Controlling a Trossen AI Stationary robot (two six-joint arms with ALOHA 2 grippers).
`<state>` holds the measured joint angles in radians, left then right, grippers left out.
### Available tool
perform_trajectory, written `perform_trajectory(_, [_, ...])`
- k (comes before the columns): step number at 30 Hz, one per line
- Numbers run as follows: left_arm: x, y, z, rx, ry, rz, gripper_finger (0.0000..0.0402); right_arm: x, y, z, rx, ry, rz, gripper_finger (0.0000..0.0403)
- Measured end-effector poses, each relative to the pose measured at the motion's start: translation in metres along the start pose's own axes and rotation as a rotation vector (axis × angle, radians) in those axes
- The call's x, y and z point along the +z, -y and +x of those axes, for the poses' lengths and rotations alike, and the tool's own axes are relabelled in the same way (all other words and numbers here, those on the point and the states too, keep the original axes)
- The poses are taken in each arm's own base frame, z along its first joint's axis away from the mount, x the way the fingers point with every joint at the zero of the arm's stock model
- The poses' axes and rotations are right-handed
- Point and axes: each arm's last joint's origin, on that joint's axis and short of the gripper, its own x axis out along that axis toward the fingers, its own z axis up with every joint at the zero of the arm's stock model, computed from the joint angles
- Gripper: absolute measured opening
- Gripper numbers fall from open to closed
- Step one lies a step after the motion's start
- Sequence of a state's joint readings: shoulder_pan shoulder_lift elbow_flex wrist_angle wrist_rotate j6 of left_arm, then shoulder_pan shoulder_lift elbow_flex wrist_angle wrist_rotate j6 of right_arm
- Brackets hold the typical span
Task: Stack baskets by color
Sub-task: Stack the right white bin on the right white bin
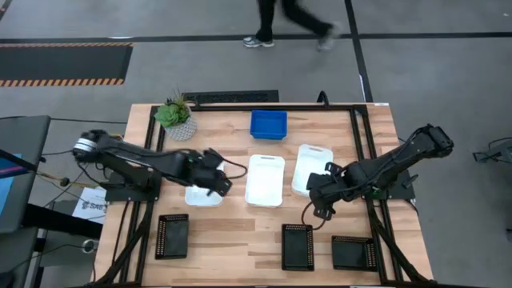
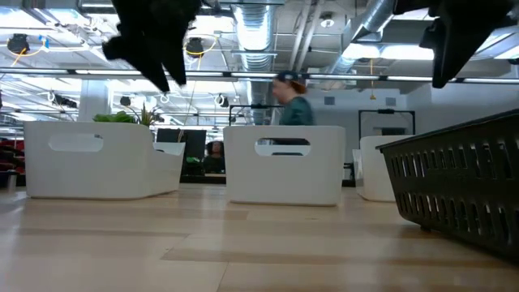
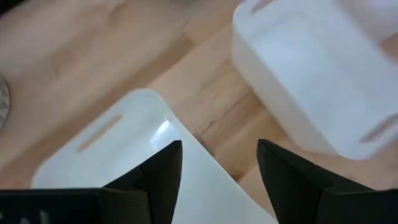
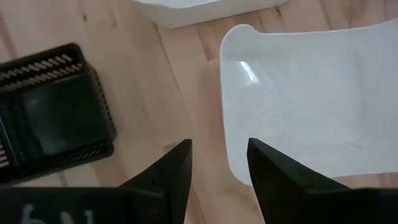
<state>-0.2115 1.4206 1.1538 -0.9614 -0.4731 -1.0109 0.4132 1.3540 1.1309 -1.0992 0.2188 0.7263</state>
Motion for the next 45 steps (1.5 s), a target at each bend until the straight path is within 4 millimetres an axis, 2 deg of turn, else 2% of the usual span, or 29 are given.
perform_trajectory(3, [-0.006, 0.010, 0.021, 0.064, -0.035, -0.016, 0.0197, -0.002, -0.002, -0.001, 0.002, -0.003, -0.041, 0.0172])
perform_trajectory(6, [-0.011, 0.016, 0.033, 0.095, -0.065, -0.026, 0.0197, -0.004, -0.002, -0.001, -0.004, -0.009, -0.100, 0.0170])
perform_trajectory(11, [-0.013, 0.018, 0.033, 0.086, -0.068, -0.081, 0.0196, 0.007, 0.005, 0.002, -0.024, 0.031, -0.219, 0.0169])
perform_trajectory(14, [-0.012, 0.017, 0.030, 0.074, -0.051, -0.129, 0.0197, 0.018, 0.015, 0.004, -0.043, 0.065, -0.212, 0.0170])
perform_trajectory(21, [-0.010, 0.019, 0.029, 0.061, -0.030, -0.183, 0.0197, 0.049, 0.061, 0.023, -0.202, 0.092, 0.176, 0.0165])
perform_trajectory(24, [-0.009, 0.022, 0.029, 0.029, -0.019, -0.166, 0.0197, 0.064, 0.082, 0.034, -0.219, 0.106, 0.319, 0.0165])
perform_trajectory(27, [-0.008, 0.024, 0.029, -0.004, -0.029, -0.114, 0.0196, 0.072, 0.095, 0.049, -0.207, 0.043, 0.399, 0.0169])
perform_trajectory(34, [-0.008, 0.024, 0.029, -0.002, -0.021, -0.015, 0.0197, 0.082, 0.102, 0.084, -0.237, -0.016, 0.520, 0.0172])
perform_trajectory(41, [-0.007, 0.024, 0.027, -0.014, -0.028, 0.081, 0.0196, 0.083, 0.103, 0.101, -0.285, -0.046, 0.616, 0.0165])
perform_trajectory(45, [-0.004, 0.021, 0.019, -0.033, -0.043, 0.150, 0.0197, 0.081, 0.103, 0.110, -0.265, 0.009, 0.702, 0.0164])
